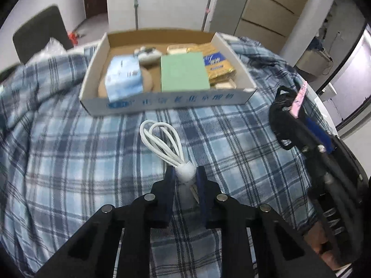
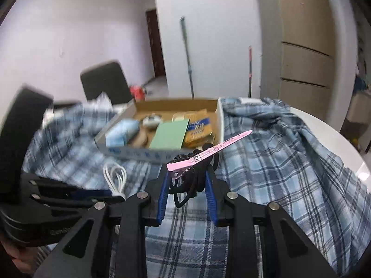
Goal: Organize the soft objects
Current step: 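Lift the white cable and black cord with both grippers toward the box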
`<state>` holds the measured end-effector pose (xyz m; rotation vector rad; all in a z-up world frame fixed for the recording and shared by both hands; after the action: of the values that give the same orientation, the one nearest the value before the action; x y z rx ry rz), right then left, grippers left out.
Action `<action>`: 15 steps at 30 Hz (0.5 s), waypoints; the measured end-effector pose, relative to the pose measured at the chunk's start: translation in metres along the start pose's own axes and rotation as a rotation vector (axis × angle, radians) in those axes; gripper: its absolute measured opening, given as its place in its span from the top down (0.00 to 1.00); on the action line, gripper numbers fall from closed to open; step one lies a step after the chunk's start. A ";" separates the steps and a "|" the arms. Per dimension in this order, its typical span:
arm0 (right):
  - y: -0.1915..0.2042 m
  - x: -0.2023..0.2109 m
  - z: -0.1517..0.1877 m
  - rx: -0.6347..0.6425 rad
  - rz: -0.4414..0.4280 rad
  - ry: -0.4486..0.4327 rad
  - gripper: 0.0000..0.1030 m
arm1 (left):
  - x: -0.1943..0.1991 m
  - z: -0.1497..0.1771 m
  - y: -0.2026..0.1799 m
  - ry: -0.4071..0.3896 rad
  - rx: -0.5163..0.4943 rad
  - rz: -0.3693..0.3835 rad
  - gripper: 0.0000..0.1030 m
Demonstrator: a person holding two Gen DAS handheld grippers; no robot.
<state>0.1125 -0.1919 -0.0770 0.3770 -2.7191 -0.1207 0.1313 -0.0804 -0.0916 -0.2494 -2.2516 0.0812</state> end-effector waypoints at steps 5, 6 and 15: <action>-0.008 -0.011 0.004 -0.050 -0.003 0.066 0.73 | 0.010 -0.010 -0.010 -0.016 -0.062 0.011 0.81; -0.009 -0.015 0.006 -0.055 0.000 0.085 0.73 | 0.012 -0.010 -0.012 -0.014 -0.085 0.006 0.81; -0.006 -0.018 0.010 -0.046 0.002 0.108 0.73 | -0.015 -0.002 -0.021 0.242 -0.366 -0.092 0.81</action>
<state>0.1254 -0.1925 -0.0940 0.3572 -2.6053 -0.1578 0.1388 -0.1044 -0.0984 -0.3305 -2.0197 -0.3936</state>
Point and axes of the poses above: each gripper's, at about its wrist camera, not at the fingertips, and x roughly against the way its jaws point, y to its left, z to its underside, the point moved 3 cm from there along -x, roughly the way its jaws point, and after that the axes turned 12 degrees about -y, right-handed, at the moved point
